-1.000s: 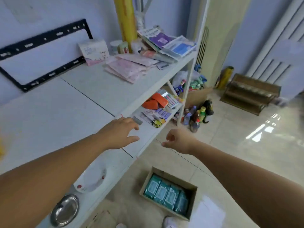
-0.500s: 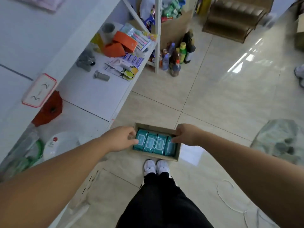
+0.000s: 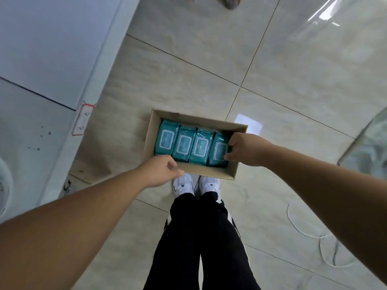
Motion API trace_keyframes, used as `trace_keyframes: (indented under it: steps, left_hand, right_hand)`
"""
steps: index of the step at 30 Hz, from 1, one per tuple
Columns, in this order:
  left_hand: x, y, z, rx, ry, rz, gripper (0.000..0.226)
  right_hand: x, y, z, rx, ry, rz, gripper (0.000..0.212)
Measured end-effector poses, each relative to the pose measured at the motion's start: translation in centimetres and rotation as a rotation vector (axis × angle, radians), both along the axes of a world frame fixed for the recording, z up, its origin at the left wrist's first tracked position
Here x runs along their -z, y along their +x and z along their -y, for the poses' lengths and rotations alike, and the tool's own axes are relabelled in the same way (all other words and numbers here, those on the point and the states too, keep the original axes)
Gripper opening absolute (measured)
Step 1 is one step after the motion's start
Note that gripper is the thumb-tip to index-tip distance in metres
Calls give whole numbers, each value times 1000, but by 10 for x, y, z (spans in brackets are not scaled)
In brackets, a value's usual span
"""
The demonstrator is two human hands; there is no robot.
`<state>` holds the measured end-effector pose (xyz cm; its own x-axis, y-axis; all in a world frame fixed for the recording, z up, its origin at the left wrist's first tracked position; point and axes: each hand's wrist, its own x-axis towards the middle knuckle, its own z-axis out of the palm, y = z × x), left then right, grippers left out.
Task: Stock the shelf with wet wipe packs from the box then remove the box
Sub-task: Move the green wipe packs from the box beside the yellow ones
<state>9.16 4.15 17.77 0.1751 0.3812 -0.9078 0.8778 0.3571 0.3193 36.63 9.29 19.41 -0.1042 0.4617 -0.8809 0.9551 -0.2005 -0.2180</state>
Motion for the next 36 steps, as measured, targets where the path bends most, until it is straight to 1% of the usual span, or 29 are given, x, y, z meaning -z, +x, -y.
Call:
trace_keyframes:
  steps: [3, 5, 7, 10, 11, 14, 15, 20, 21, 24, 27, 30, 31, 33, 36]
  left_hand:
    - [56, 12, -3, -17, -11, 2, 49]
    - [93, 20, -2, -66, -28, 16, 49]
    - [123, 30, -2, -70, -54, 31, 48]
    - [170, 44, -1, -37, -111, 71, 37]
    - [186, 49, 0, -34, -134, 75, 40]
    - [229, 60, 3, -36, -163, 64, 76]
    - [241, 63, 4, -46, -164, 61, 84]
    - [292, 67, 10, -128, -175, 31, 110]
    - [302, 67, 12, -152, -179, 39, 110]
    - [321, 68, 16, -155, -188, 49, 100]
    - [333, 70, 19, -136, -132, 0, 114]
    - [335, 76, 22, -185, -94, -15, 130]
    - [335, 80, 24, -209, -94, -19, 133]
    - [335, 90, 26, -291, -112, -32, 130]
    - [343, 96, 19, -504, -136, -31, 127]
  right_hand:
    - [50, 7, 0, -10, -28, 27, 52]
    - [83, 10, -1, -22, -37, 32, 50]
    - [115, 12, -2, -23, -39, 31, 49]
    - [161, 12, -2, -46, -48, 39, 51]
    - [175, 12, -2, -62, -53, 45, 51]
    - [213, 9, -3, -95, -40, 56, 52]
    - [223, 6, -4, -105, -36, 57, 52]
    - [269, -6, -10, -198, -69, 91, 59]
    - [276, -8, -12, -229, -90, 102, 60]
    - [296, -13, -15, -363, -111, 157, 58]
    - [316, -12, -19, -422, -113, 198, 59]
    - [327, -9, -24, -383, -123, 236, 73]
    - [330, -7, -25, -367, -119, 237, 77]
    - [332, -5, -26, -351, -133, 232, 82]
    - [336, -2, -26, -356, -131, 231, 87]
